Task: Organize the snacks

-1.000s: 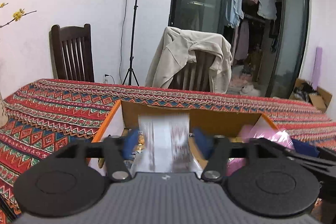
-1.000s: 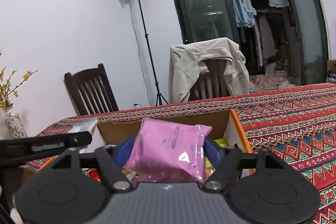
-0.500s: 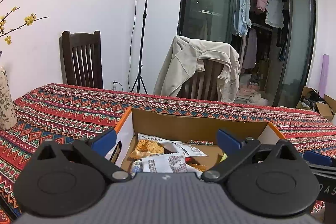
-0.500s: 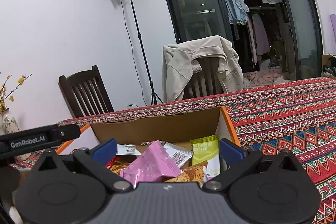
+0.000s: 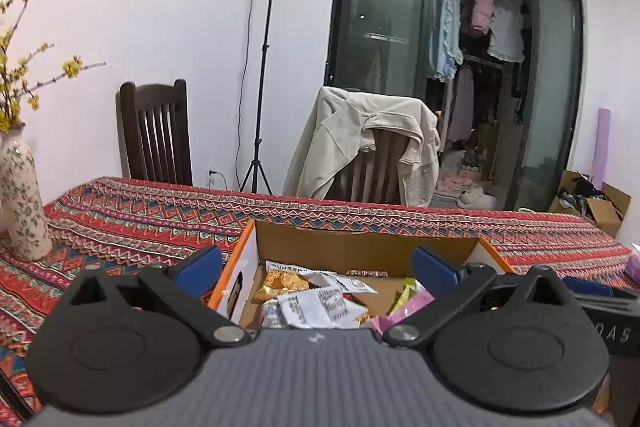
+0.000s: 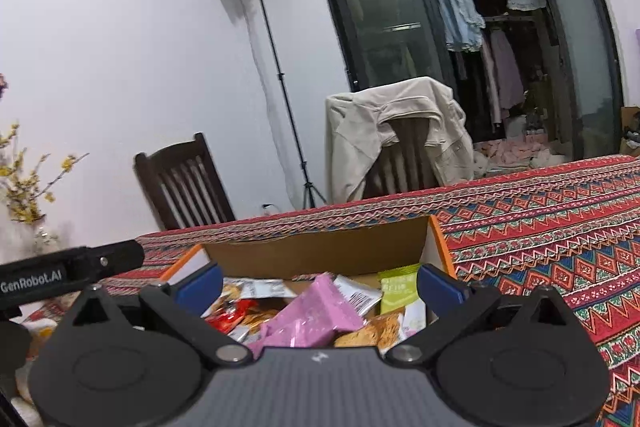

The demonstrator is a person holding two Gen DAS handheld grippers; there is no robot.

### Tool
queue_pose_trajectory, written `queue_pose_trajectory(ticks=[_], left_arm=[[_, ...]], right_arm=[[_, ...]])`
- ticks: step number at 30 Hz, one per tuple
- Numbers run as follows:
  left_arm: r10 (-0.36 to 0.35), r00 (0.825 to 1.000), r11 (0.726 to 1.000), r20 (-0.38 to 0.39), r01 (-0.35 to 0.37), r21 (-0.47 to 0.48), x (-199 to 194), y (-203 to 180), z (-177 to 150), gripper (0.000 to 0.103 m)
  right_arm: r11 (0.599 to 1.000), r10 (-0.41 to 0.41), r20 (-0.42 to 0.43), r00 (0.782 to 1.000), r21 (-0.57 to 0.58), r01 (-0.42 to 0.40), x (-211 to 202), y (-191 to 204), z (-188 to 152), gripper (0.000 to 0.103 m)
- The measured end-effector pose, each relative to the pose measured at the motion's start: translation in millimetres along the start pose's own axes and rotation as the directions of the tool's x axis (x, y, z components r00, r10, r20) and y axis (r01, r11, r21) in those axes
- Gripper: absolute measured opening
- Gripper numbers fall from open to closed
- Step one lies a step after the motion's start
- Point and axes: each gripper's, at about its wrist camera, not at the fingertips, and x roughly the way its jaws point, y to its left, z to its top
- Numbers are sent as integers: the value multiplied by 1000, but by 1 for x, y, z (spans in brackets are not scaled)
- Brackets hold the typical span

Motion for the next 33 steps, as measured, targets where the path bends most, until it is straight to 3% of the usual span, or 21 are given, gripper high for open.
queue_pose_trajectory(ticks=[10,20,33], left_arm=[[-44,998,999,40,44,-7,-72,21,-18,103],[-68,997,998,26,68,6,-124,34,-59,103],[-90,995,996,-30,91,17,-149,55,-108,103]], right_arm=[[998,6,-4,1000,-63,-7,-67,9,-21,103],[997,29,-31,999,-77,-31,-123,18,-56,103],[995,22,-94,995,-90,-31,-156,12,-99,103]])
